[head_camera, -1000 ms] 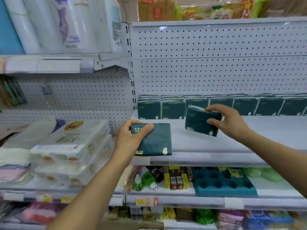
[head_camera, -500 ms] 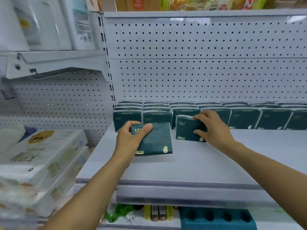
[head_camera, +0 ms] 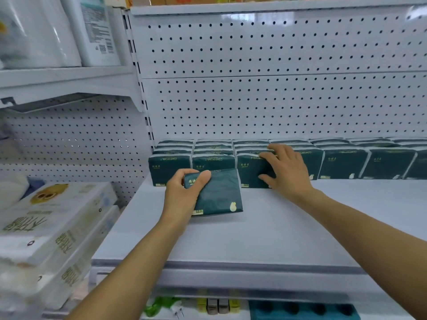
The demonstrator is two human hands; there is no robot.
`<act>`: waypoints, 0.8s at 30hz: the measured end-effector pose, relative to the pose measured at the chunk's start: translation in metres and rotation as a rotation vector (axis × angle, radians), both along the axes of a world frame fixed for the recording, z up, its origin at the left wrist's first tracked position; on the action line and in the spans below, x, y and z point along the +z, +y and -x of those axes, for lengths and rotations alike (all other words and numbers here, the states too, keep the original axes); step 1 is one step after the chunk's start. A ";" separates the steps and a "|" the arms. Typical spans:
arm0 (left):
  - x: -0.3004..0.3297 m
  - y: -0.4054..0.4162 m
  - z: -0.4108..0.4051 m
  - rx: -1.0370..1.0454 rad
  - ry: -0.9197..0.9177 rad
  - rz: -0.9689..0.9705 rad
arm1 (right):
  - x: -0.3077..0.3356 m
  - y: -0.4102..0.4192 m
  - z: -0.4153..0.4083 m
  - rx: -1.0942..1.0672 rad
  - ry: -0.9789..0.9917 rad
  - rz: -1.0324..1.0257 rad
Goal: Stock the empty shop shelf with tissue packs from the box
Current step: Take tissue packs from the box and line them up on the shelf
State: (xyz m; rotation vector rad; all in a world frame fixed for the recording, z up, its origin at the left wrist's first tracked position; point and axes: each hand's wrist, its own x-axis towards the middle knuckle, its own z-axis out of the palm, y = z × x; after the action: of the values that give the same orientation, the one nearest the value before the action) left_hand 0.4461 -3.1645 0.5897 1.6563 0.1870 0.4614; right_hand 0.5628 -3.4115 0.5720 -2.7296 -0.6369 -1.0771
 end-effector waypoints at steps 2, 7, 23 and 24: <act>0.000 -0.002 0.000 -0.004 -0.025 -0.010 | 0.008 0.007 0.018 0.059 -0.006 -0.174; 0.003 -0.021 -0.002 -0.052 -0.138 0.001 | 0.033 0.035 0.085 0.536 0.659 -0.745; -0.009 -0.077 -0.093 -0.096 -0.294 -1.599 | 0.006 -0.125 0.049 0.145 0.420 -0.587; -0.010 -0.080 -0.098 -0.094 -0.276 -1.658 | 0.006 -0.129 0.043 0.131 0.407 -0.557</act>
State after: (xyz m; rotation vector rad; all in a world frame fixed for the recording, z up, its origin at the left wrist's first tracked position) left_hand 0.5445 -3.2443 0.5793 3.1261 -0.6776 0.8561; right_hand 0.5201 -3.5404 0.5779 -2.2760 -0.3719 -0.5332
